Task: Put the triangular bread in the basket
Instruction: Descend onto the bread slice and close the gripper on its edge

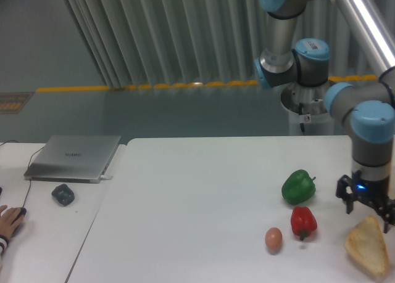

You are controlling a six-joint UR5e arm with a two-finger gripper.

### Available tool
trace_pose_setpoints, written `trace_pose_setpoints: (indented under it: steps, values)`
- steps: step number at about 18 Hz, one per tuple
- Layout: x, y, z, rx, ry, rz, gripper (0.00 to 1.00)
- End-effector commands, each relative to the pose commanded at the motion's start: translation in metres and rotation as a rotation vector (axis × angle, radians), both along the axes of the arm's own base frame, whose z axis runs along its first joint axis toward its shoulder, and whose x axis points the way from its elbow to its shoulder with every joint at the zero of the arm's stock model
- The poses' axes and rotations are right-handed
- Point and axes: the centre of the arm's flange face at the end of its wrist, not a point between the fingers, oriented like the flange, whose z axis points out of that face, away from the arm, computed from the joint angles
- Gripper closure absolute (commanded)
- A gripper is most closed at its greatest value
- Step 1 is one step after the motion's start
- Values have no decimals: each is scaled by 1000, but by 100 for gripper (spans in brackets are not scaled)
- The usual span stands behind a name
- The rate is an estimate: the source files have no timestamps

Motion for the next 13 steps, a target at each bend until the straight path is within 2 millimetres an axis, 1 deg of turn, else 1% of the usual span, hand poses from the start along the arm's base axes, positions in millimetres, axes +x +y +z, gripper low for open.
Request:
trace_pose_setpoints:
  steps: [3,9,10,13]
  values:
    - [0,1,-7,-6,-12,8,0]
    - [3,5,-13,-14,-20,2,0]
    - [7,9,-16,-18,-23,-7,0]
    - [9,11,-16,-18,-23,-11,0]
